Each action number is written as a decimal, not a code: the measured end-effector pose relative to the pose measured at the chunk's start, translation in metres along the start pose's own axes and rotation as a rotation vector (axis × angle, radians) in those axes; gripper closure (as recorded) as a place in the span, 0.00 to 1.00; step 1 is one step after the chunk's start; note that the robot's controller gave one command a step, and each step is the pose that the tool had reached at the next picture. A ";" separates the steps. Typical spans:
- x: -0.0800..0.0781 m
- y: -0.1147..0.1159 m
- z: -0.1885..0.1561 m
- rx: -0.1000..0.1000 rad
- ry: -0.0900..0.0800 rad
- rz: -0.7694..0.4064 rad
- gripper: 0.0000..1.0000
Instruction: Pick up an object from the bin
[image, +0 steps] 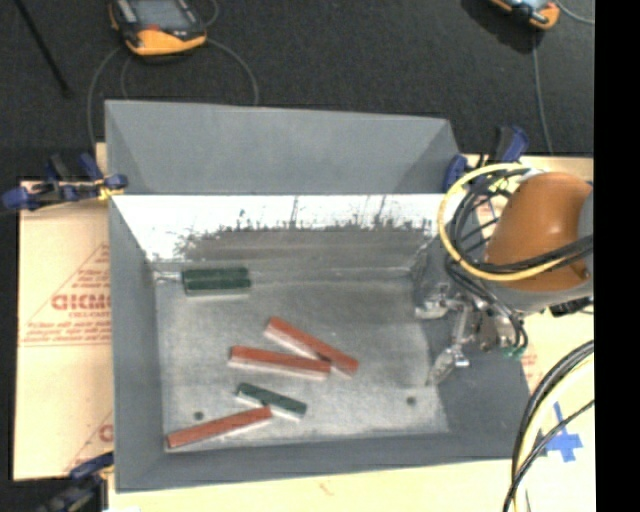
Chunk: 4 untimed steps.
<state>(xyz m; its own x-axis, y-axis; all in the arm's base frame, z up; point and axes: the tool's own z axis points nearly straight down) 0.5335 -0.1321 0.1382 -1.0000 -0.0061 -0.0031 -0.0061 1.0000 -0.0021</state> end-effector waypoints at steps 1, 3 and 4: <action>0.000 0.000 0.000 0.000 0.000 0.000 0.00; -0.017 0.072 0.051 -0.005 0.005 0.042 0.00; -0.015 0.075 0.048 -0.001 -0.003 0.013 0.00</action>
Offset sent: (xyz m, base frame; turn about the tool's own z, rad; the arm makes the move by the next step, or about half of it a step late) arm 0.0297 0.0846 -0.0682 0.0537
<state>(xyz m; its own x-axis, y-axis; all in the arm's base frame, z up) 0.5480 -0.0575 0.0899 -1.0000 0.0071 -0.0061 0.0071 1.0000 -0.0013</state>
